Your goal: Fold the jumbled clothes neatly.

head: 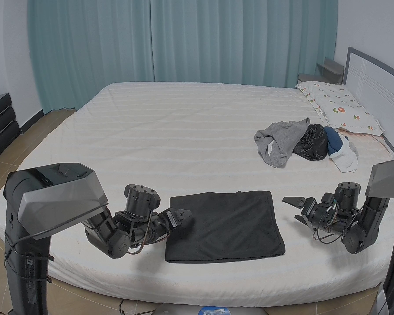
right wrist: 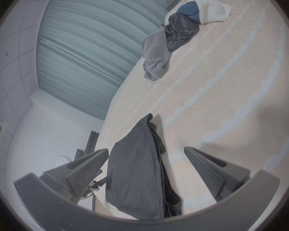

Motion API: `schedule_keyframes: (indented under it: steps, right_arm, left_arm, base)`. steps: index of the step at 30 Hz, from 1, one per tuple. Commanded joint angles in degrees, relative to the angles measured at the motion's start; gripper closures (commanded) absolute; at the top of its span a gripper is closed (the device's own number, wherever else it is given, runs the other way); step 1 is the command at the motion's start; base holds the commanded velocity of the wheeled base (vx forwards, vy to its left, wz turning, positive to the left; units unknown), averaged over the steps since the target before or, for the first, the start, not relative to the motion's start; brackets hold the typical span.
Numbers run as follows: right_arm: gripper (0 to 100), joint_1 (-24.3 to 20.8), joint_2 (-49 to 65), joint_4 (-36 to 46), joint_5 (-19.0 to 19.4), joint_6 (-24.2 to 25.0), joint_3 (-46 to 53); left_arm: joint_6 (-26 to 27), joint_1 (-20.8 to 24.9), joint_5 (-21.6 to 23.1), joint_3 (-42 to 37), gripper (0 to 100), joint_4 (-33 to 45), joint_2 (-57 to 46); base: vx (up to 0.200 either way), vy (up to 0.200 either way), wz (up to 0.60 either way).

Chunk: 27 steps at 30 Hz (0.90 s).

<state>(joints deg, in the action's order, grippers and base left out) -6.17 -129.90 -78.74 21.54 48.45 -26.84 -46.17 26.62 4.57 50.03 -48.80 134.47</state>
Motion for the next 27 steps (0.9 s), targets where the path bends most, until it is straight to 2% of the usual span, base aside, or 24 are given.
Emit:
schedule_keyframes:
  steps: [1, 4, 5, 11, 16, 27]
  right_arm:
    - [0, 0.19, 0.18, -0.63, 0.61, 0.51, 2.15]
    - [0, 0.02, 0.09, -0.63, 0.7, 0.51, 2.06]
    - [0, 0.1, 0.0, -0.63, 0.7, 0.6, 2.06]
    - [0, -0.07, -0.44, -0.71, 0.61, 0.6, 2.15]
    - [0, -0.16, -0.44, -0.71, 0.7, 0.6, 2.15]
    - [0, 0.1, -1.58, -0.71, 0.61, 0.6, 2.15]
  left_arm:
    - [0.2, 1.24, -0.09, 1.91, 0, -0.07, 1.93]
    - [0.2, 1.24, -0.26, 2.35, 0, 0.02, 2.2]
    - [0.2, 1.24, -0.26, 2.18, 100, 0.02, 2.11]
    - [0.02, 1.15, -0.88, 1.47, 100, 0.02, 1.76]
    - [-2.79, -0.08, -3.34, 1.47, 100, 0.02, 0.97]
    - [-3.93, -0.52, -3.52, 0.59, 100, -0.07, 0.17]
  base:
    - [0.0, 0.0, 0.0]
    - [0.0, 0.0, 0.0]
    - [0.0, 0.0, 0.0]
    - [0.0, 0.0, 0.0]
    - [0.0, 0.0, 0.0]
    - [0.0, 0.0, 0.0]
